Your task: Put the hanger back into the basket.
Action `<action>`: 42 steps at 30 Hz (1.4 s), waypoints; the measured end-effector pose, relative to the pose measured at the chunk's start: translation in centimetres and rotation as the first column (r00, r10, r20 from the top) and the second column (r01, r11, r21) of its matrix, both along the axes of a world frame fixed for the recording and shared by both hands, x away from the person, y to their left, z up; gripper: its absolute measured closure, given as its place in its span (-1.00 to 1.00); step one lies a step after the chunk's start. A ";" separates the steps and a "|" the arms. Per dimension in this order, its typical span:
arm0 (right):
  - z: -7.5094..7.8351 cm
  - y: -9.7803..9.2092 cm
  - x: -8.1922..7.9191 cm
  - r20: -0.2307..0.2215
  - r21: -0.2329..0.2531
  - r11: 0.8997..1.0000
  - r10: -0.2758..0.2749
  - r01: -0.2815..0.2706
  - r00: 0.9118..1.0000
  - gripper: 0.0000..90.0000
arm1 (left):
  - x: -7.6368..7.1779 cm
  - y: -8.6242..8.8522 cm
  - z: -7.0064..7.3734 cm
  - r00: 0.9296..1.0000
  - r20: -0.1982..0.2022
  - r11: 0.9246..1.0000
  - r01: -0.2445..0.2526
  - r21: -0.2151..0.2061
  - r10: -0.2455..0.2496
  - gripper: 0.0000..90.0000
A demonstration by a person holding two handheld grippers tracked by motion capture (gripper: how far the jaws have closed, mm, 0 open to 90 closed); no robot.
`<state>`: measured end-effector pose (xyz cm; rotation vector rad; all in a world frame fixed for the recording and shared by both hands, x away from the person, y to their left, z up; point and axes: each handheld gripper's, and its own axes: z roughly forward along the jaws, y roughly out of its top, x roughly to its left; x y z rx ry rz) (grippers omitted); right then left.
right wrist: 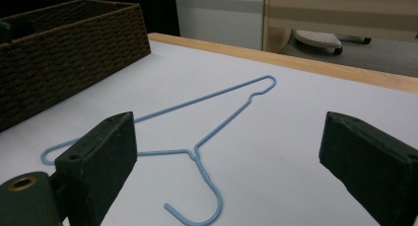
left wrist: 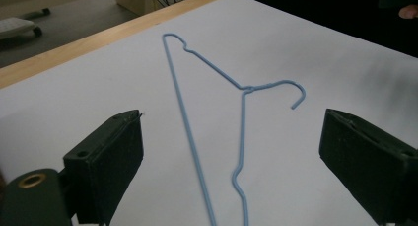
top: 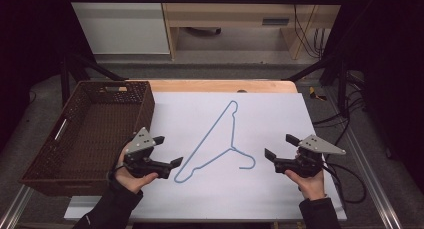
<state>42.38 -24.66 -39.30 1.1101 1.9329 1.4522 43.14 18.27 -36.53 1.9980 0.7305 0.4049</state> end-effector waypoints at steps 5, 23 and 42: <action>0.0 0.0 0.0 0.000 0.002 1.000 -0.003 0.003 1.000 -0.82 | 0.9 -2.2 -0.4 0.999 -0.028 0.999 0.042 0.034 -0.041 -0.70; 0.0 0.0 0.0 -0.003 0.001 1.000 -0.005 0.005 1.000 -0.82 | 4.9 -9.2 -4.2 0.981 -0.163 0.965 0.142 0.221 -0.107 -0.54; -0.4 0.4 0.3 -0.017 -0.009 1.000 -0.001 0.001 1.000 -0.82 | 7.3 -12.2 -7.9 0.965 -0.243 0.933 0.174 0.315 -0.098 0.21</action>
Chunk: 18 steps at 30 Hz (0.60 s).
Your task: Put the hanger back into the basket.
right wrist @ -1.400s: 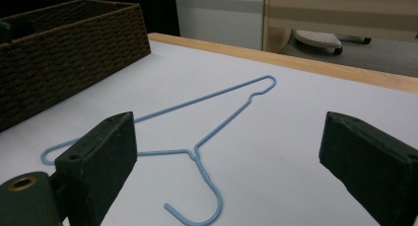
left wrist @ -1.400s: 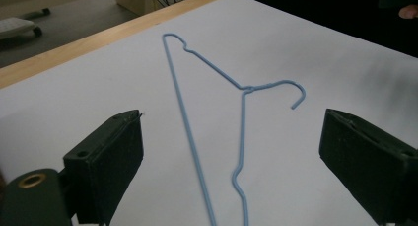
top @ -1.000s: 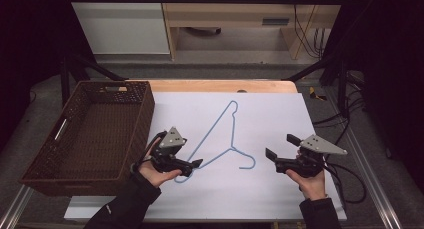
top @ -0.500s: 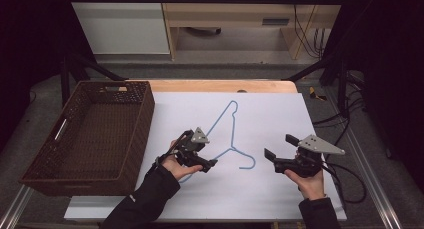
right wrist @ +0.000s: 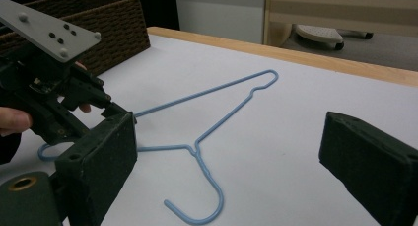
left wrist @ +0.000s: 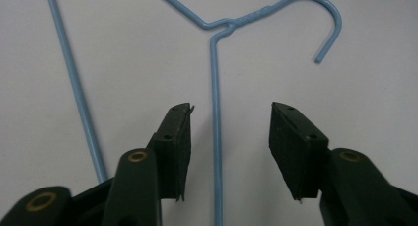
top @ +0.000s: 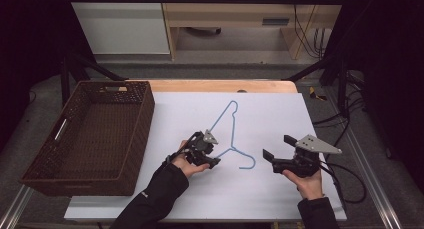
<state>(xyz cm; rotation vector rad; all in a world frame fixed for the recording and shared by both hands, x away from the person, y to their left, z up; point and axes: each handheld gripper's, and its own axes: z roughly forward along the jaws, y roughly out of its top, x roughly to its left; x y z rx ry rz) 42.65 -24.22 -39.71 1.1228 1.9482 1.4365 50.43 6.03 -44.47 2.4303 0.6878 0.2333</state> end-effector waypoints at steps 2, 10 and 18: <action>0.0 0.0 0.0 -0.001 0.000 1.000 0.000 0.000 1.000 -0.82 | 0.1 -0.2 -0.3 1.000 -0.006 1.000 0.003 0.004 -0.003 0.31; -0.1 0.1 0.1 -0.006 -0.007 1.000 0.006 -0.006 1.000 -0.82 | 0.5 -0.7 -1.4 1.000 -0.017 0.999 0.014 0.037 -0.013 0.58; -0.2 0.2 0.1 -0.007 -0.005 1.000 0.006 -0.007 1.000 -0.82 | 0.5 -1.0 -1.6 1.000 -0.011 0.999 0.002 0.049 -0.002 0.70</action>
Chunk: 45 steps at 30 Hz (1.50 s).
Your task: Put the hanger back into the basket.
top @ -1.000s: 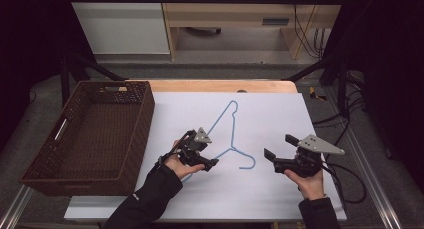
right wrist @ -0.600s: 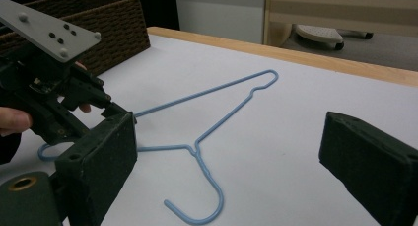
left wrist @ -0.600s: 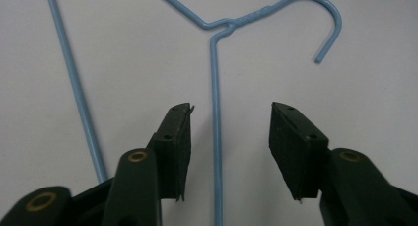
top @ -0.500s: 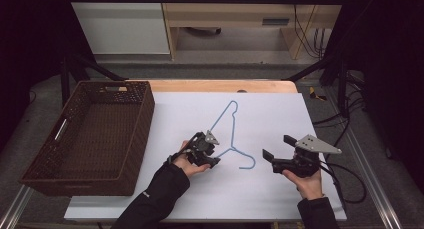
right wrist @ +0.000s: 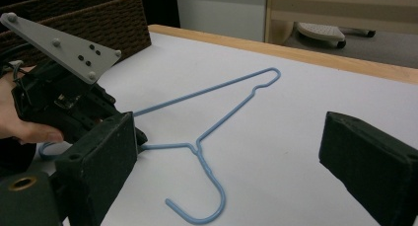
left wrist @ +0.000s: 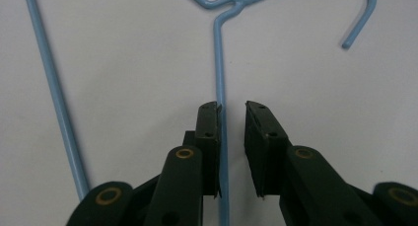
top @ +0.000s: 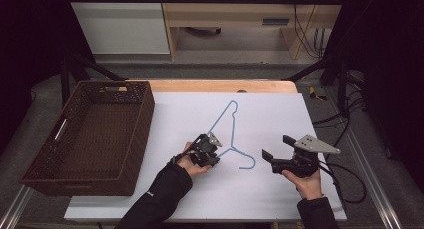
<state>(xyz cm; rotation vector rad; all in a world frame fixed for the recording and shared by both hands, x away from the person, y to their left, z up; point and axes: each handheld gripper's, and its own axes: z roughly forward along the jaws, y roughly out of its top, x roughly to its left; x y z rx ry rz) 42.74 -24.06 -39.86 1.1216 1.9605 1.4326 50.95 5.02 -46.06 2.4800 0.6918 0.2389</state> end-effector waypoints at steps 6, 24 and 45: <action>0.0 0.0 0.0 0.000 0.004 1.000 -0.001 0.001 1.000 -0.82 | -0.1 -0.2 0.0 1.000 0.001 1.000 -0.006 0.011 0.006 0.73; -0.2 0.2 0.1 -0.007 -0.002 1.000 0.007 -0.007 1.000 -0.80 | -1.0 -1.2 0.2 0.998 0.057 0.997 -0.012 0.071 0.008 0.93; -0.6 0.3 0.3 -0.006 -0.021 1.000 0.014 -0.014 1.000 -0.74 | -1.8 1.3 3.0 0.994 0.093 0.996 -0.053 -0.071 0.060 0.94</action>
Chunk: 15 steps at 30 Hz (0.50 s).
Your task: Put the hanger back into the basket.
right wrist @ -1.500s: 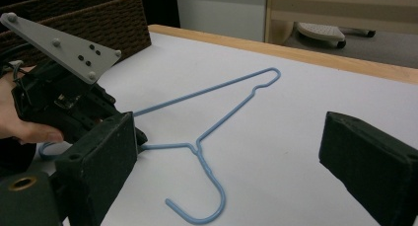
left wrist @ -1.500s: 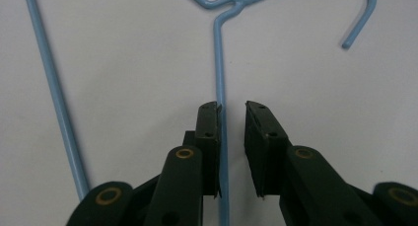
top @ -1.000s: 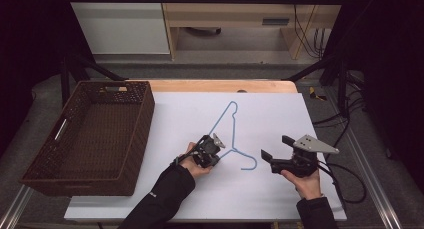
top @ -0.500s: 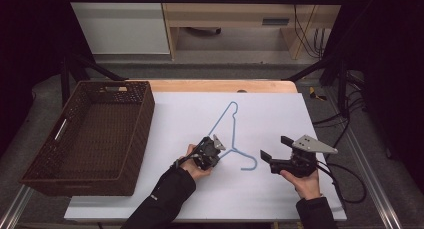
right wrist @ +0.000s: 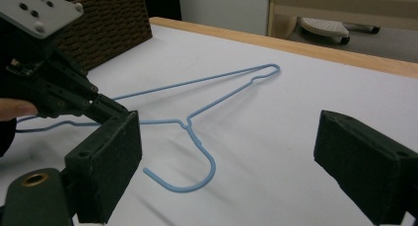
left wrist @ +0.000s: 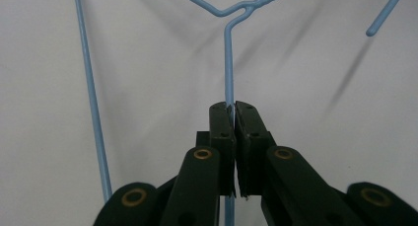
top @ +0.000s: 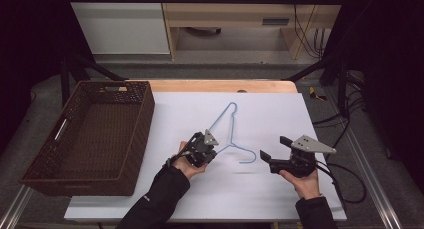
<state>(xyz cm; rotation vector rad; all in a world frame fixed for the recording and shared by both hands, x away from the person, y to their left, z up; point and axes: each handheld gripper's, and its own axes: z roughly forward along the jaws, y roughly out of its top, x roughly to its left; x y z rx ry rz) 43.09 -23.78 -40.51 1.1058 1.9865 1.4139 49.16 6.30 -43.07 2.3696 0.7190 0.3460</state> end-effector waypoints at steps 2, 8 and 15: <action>0.0 0.0 0.0 0.001 -0.001 1.000 0.000 0.000 1.000 -0.73 | 0.0 0.3 0.3 1.000 0.005 1.000 -0.009 -0.016 0.009 0.94; -0.1 -0.6 0.1 -0.006 0.037 0.999 -0.010 0.010 1.000 -0.70 | 0.2 1.3 1.2 1.000 0.005 0.998 -0.024 -0.051 0.025 0.94; -0.9 -0.2 0.5 -0.032 0.010 1.000 0.013 -0.012 0.999 -0.68 | 0.2 2.2 2.0 0.999 0.020 0.995 -0.040 -0.090 0.042 0.94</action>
